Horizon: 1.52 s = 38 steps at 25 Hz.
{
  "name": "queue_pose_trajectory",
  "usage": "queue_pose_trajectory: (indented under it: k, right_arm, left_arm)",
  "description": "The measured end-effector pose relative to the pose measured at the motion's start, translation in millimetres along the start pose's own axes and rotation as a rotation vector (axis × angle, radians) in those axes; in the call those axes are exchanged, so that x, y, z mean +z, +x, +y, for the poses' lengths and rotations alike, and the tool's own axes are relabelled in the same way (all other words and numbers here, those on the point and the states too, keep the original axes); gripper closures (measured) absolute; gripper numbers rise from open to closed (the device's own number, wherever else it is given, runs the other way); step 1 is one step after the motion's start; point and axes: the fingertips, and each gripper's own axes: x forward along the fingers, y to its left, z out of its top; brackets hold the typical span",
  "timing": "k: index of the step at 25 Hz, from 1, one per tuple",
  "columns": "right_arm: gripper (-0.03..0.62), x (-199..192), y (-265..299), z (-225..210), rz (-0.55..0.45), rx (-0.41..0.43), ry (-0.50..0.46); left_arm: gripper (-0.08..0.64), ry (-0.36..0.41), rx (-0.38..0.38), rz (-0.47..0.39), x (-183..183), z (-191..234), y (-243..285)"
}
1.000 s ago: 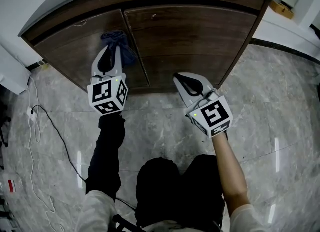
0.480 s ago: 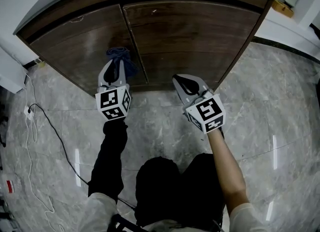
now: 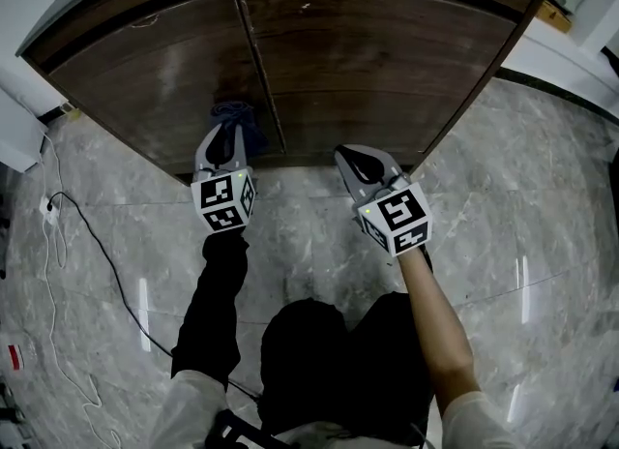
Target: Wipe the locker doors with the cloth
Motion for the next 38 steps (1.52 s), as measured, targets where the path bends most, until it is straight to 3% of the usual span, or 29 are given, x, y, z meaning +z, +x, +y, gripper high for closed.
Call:
queue_pose_trajectory:
  k: [14, 30, 34, 38]
  right_arm:
    - [0.588, -18, -1, 4, 0.044, 0.006, -0.003]
    - [0.588, -25, -3, 5, 0.073, 0.011, -0.012]
    - [0.588, -24, -4, 6, 0.076, 0.015, -0.017]
    - [0.586, -20, -3, 8, 0.067, 0.02, -0.022]
  left_arm:
    - [0.491, -0.053, 0.029, 0.124, -78, 3, 1]
    - [0.49, -0.13, 0.05, 0.243, -143, -2, 3]
    - [0.491, -0.154, 0.048, 0.227, -140, -2, -1]
    - [0.491, -0.169, 0.041, 0.17, -113, 3, -12]
